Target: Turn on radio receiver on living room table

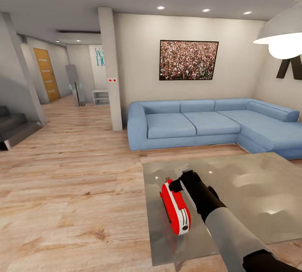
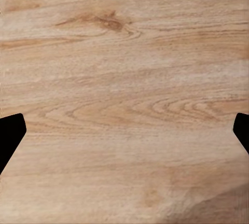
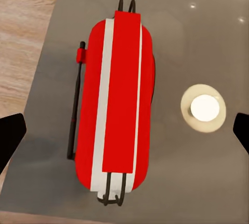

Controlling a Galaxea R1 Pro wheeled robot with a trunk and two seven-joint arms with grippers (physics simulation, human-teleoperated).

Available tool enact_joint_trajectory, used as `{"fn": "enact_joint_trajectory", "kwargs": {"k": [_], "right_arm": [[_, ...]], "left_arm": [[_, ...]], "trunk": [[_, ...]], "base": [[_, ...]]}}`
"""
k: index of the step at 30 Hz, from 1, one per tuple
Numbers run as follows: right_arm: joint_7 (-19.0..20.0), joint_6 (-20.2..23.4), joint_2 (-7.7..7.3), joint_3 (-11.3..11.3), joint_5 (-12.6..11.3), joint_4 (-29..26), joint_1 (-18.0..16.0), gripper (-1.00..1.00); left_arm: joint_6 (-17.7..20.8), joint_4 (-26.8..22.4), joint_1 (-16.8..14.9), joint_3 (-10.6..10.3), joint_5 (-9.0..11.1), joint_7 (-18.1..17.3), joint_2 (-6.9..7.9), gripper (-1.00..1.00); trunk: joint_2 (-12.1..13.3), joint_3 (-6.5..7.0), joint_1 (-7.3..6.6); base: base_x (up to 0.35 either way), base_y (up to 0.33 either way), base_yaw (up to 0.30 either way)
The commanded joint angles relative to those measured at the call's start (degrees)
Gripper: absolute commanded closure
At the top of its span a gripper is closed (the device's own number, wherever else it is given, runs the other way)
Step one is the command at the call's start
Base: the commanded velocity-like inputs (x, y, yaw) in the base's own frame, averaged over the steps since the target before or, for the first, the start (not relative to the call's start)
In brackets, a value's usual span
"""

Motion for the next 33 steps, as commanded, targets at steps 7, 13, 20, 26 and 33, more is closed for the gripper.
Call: {"fn": "enact_joint_trajectory", "kwargs": {"k": [7,13,20,26,33], "right_arm": [[0.24,-1.58,-0.15,-0.93,-0.27,0.07,0.00,-1.00],[0.46,-3.35,-0.40,-8.26,-1.31,0.14,0.00,-1.00],[9.58,-3.51,-0.66,-10.03,-1.49,0.22,0.00,-1.00],[14.41,-3.59,-1.59,-10.23,-1.13,0.23,0.00,-1.00],[13.61,-3.60,-1.82,-10.25,-1.04,0.23,0.00,-1.00]], "left_arm": [[-0.09,0.00,0.00,0.00,0.00,0.00,0.22,-1.00],[-0.24,0.00,-0.02,0.00,0.00,0.00,0.14,-1.00],[-0.26,0.00,0.02,0.00,0.00,0.00,0.01,-1.00],[-0.26,0.00,0.02,0.00,0.00,0.00,-0.01,-1.00],[-0.26,0.00,0.01,0.00,0.00,0.00,-0.01,-1.00]], "trunk": [[0.00,0.00,0.00],[0.00,0.00,0.00],[0.00,0.00,0.00],[0.00,0.00,0.00],[0.00,0.00,0.00]], "base": [[0.000,0.000,0.000],[0.000,0.000,0.000],[0.000,0.000,0.000],[0.000,0.000,0.000],[0.000,0.000,0.000]]}}
